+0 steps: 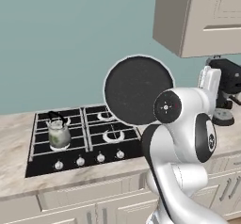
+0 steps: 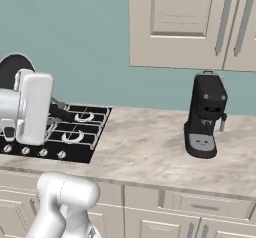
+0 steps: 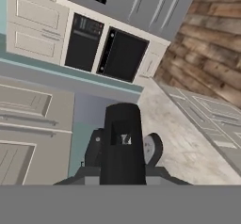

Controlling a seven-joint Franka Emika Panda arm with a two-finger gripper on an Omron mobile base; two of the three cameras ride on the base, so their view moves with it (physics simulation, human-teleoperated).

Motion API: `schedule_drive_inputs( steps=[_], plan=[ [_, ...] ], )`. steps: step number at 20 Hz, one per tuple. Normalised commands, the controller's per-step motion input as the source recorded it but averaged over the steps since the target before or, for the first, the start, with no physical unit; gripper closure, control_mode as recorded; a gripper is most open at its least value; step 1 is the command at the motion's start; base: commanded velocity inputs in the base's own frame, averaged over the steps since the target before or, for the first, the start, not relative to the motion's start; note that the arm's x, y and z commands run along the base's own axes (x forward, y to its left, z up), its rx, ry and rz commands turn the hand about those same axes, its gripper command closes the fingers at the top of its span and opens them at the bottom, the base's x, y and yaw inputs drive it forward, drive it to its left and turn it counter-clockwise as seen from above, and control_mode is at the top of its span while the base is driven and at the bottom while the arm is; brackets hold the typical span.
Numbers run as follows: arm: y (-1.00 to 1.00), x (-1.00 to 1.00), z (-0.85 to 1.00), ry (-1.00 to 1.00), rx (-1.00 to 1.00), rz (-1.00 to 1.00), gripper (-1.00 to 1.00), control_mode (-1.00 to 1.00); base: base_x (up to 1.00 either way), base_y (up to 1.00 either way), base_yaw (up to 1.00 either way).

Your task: Pick the pan from the cabinet and place it on the stove. Then turn on the stove burner for the pan.

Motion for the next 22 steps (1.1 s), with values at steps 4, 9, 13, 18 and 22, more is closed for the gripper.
schedule_drive_inputs(
  steps=[4, 9, 13, 18, 22],
  plan=[
    [0.0, 0.0, 0.0, 0.0, 0.0, 0.0, 1.0, 1.0, 0.22, 0.59, 0.0],
    [0.0, 0.0, 0.0, 0.0, 0.0, 0.0, 1.0, 1.0, 0.24, 0.54, 0.0],
    [0.0, 0.0, 0.0, 0.0, 0.0, 0.0, 1.0, 1.0, 0.55, 0.09, 0.0],
    [0.0, 0.0, 0.0, 0.0, 0.0, 0.0, 1.0, 1.0, 0.62, 0.05, 0.01],
    [0.0, 0.0, 0.0, 0.0, 0.0, 0.0, 1.0, 1.0, 0.61, 0.12, 0.06]
  ],
)
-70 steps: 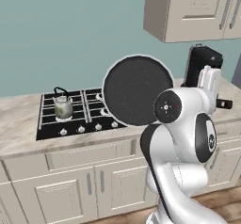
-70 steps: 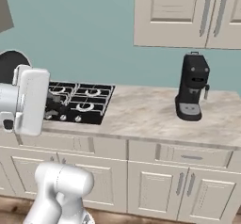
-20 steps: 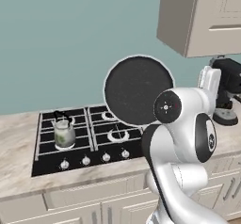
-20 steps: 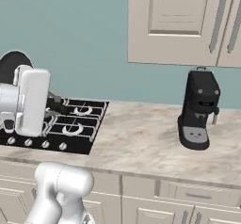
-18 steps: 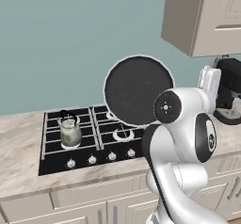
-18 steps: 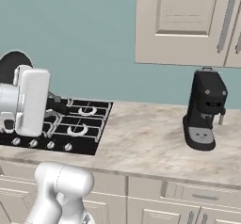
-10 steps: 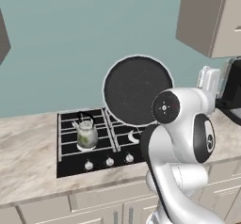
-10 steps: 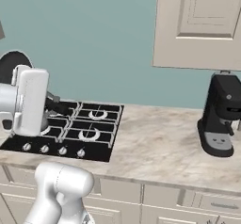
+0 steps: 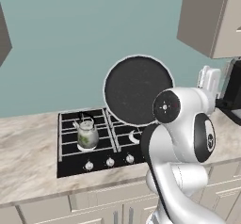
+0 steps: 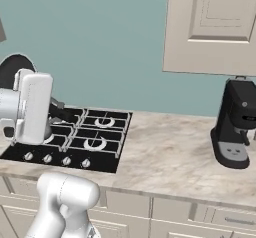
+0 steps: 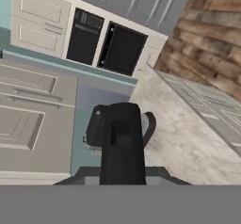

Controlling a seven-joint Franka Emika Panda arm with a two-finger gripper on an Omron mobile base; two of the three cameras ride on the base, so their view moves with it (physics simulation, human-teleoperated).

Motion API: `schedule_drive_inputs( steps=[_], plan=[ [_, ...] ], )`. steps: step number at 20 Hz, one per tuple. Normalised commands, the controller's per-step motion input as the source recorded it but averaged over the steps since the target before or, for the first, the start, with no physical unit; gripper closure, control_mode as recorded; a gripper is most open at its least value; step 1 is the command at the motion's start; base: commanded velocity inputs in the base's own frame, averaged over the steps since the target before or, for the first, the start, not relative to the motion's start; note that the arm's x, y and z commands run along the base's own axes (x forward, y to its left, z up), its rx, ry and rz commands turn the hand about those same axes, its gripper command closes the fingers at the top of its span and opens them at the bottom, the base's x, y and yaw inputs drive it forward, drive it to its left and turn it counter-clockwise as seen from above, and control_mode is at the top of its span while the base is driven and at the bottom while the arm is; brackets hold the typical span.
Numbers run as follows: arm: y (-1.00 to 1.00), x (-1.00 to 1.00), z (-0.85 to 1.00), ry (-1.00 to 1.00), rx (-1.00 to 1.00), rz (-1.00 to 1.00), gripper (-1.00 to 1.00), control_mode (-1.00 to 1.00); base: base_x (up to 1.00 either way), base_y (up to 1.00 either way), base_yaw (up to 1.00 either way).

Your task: Pick the pan from the cabinet and place it on the stove. Then turn on the stove burner for the pan.

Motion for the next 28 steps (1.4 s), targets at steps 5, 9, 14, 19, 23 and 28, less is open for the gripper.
schedule_drive_inputs(
  steps=[5, 9, 14, 19, 23, 28],
  plan=[
    [0.0, 0.0, 0.0, 0.0, 0.0, 0.0, 1.0, 1.0, 0.31, 0.03, 0.02],
    [0.0, 0.0, 0.0, 0.0, 0.0, 0.0, 1.0, 1.0, 0.11, 0.0, 0.0],
    [0.0, 0.06, -0.05, 0.03, 0.0, 0.01, 1.0, -1.0, 0.01, 0.0, 0.0],
    [-0.01, 0.37, -0.16, 0.24, 0.0, 0.0, 1.0, -1.0, 0.0, 0.0, 0.0],
    [-0.12, 0.61, -0.21, 0.24, 0.02, 0.0, 1.0, -1.0, 0.0, 0.0, 0.0],
    [-0.18, 0.67, -0.22, 0.05, 0.08, 0.0, 1.0, -1.0, 0.0, 0.0, 0.0]
  ],
)
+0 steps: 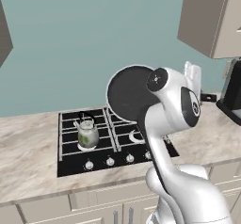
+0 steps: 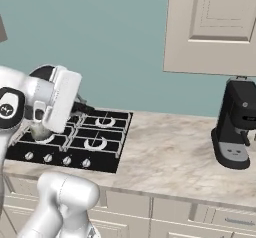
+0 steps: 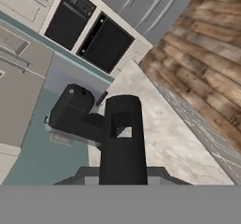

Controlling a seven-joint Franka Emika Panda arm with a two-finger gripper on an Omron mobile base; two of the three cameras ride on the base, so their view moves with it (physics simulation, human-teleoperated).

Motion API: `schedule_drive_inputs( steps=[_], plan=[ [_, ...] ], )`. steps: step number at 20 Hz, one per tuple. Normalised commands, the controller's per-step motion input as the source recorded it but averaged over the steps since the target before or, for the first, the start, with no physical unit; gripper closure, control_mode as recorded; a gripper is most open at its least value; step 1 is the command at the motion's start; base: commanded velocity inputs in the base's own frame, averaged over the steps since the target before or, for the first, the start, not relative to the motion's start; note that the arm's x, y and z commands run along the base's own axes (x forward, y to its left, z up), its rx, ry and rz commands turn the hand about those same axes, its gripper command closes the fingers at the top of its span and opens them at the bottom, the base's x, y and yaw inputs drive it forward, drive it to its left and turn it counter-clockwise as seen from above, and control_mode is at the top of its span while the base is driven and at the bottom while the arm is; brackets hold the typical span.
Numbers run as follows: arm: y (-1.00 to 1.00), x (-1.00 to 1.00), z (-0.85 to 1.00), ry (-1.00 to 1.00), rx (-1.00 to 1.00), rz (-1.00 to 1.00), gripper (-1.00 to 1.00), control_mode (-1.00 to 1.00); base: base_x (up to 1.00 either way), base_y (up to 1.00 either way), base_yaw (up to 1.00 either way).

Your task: Pick the pan from the cabinet and place it on the stove. Then turn on the stove burner for the pan.

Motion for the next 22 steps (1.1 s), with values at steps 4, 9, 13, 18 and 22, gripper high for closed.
schedule_drive_inputs(
  steps=[4, 9, 13, 18, 22],
  plan=[
    [-0.27, 0.7, -0.31, 0.02, 0.14, 0.0, 1.0, -1.0, 0.0, 0.0, 0.0],
    [-0.34, 0.66, -0.36, 0.03, 0.18, 0.0, 1.0, -1.0, 0.0, 0.0, 0.0],
    [-0.24, 0.47, -0.26, 0.06, 0.11, 0.0, 1.0, -1.0, 0.0, 0.0, 0.0],
    [-0.12, 0.31, -0.25, 0.03, 0.01, 0.0, 1.0, -1.0, 0.0, 0.0, 0.0],
    [-0.2, 0.16, -0.26, 0.0, 0.0, 0.0, 1.0, -1.0, 0.0, 0.0, 0.0]
  ],
)
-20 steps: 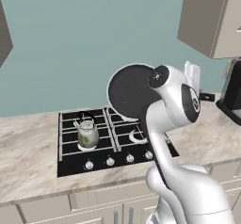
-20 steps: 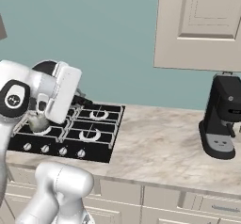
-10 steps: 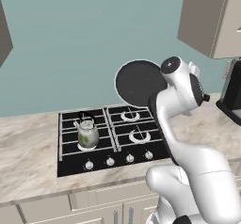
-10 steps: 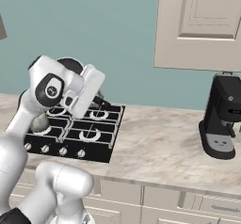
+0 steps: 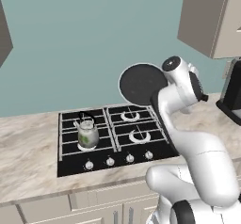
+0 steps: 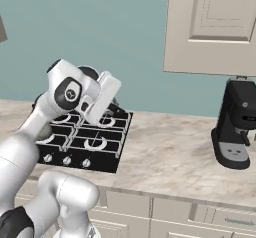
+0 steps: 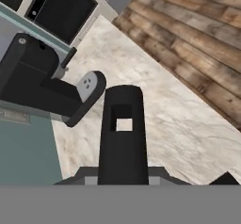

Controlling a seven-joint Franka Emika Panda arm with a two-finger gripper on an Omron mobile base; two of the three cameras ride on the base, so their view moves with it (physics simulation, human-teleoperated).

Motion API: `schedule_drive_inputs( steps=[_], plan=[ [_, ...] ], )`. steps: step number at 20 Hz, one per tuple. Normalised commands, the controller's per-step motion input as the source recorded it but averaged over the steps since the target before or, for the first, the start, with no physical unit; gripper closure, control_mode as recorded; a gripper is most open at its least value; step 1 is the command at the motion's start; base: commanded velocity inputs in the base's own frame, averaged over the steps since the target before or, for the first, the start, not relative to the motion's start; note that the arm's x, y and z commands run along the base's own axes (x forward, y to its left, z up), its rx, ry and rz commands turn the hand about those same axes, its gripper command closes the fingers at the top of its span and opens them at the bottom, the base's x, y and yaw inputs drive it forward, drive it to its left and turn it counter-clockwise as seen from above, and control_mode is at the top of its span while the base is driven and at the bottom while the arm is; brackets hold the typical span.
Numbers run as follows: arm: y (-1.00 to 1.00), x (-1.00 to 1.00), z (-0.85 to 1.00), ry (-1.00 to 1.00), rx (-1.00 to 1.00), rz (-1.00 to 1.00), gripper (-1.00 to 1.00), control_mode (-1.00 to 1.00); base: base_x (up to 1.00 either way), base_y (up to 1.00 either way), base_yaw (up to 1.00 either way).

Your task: Pick the pan from the cabinet and place it on the stove. Then turn on the stove burner for the pan.

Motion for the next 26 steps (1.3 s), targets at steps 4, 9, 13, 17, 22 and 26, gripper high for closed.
schedule_drive_inputs(
  steps=[4, 9, 13, 17, 22, 26],
  plan=[
    [-0.08, 0.2, -0.34, 0.0, 0.0, 0.0, 1.0, -1.0, 0.0, 0.0, 0.0],
    [0.0, 0.29, -0.39, 0.0, 0.0, 0.01, 1.0, -1.0, 0.0, 0.0, 0.0],
    [0.0, 0.42, -0.41, 0.0, 0.0, 0.04, 1.0, -1.0, 0.0, 0.0, 0.0],
    [0.0, 0.46, -0.49, 0.0, 0.0, 0.05, 1.0, -1.0, 0.0, 0.0, 0.0],
    [0.0, 0.45, -0.45, 0.02, -0.02, 0.04, 1.0, -1.0, 0.0, 0.0, 0.0],
    [-0.05, 0.45, -0.38, 0.12, -0.01, 0.01, 1.0, -1.0, 0.0, 0.0, 0.0]
  ],
)
